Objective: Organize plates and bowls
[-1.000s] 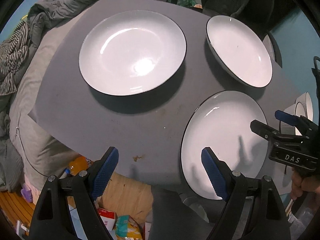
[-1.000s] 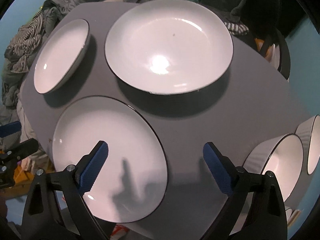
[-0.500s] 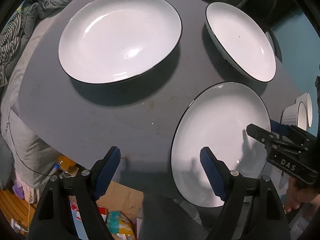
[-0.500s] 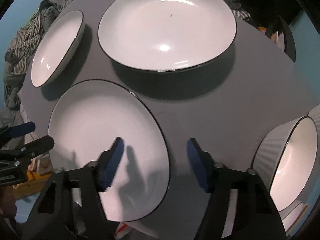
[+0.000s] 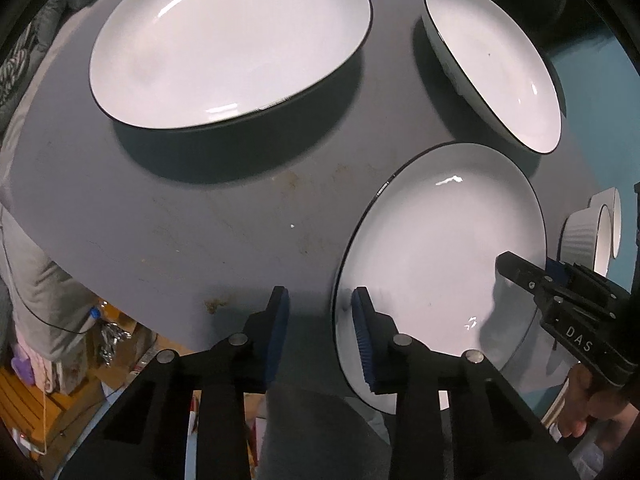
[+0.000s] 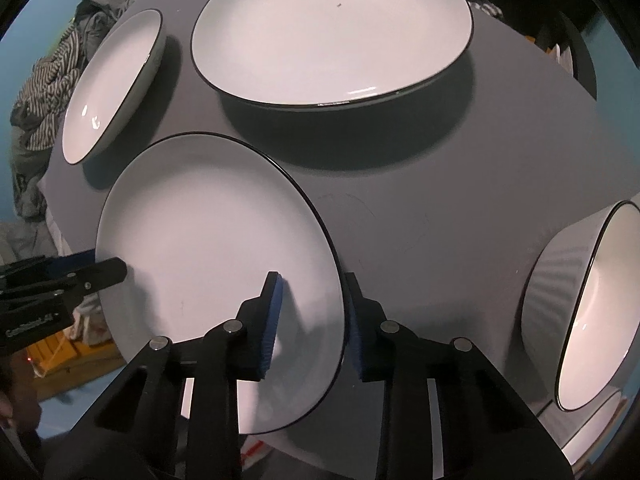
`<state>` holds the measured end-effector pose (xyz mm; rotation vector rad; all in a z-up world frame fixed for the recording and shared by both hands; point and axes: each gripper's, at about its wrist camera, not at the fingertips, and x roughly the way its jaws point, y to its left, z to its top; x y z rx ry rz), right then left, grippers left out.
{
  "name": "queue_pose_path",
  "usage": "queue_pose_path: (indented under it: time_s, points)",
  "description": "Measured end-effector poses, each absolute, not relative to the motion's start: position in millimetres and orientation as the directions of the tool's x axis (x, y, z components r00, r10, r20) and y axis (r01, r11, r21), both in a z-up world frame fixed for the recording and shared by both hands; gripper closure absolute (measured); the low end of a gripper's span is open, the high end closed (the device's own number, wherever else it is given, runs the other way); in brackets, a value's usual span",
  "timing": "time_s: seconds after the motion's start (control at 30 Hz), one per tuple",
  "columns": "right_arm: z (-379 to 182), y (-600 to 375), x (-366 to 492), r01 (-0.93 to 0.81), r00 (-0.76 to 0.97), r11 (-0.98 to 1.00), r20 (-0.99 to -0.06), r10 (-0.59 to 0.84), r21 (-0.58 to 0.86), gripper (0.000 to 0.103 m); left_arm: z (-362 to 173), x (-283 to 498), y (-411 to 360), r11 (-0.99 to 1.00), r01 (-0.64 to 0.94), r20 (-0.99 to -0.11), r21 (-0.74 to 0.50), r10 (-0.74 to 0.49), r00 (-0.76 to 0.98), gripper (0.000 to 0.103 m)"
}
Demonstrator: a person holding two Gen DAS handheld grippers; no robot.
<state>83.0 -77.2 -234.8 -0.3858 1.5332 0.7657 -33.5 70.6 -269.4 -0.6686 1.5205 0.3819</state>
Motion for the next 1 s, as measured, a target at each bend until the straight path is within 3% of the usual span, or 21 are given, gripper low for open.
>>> queue_pose_path:
  time_s: [0.33, 0.6, 1.0]
  points:
    - [-238.8, -74.2, 104.6, -0.67, -0.173, 0.693, -0.963, 0.205, 0.268, 0.077, -274.4, -30.4, 57.3, 0.798, -0.565, -0.972, -0.209, -0.23, 0.034, 0.086]
    - [-244.0, -71.4, 116.9, -0.659, -0.239, 0.677, -0.945, 0.225, 0.328, 0.084, -265.4, -21.8, 55.6, 0.806, -0.549, -0.968, -0.222, -0.249, 0.025, 0.087]
    - [-248.1, -79.8, 128.3, -0.617, -0.292, 0.696, -0.928, 0.232, 0.368, 0.087, -272.0, -20.8, 68.1, 0.823, -0.522, -0.965, -0.223, -0.262, -0.001, 0.088]
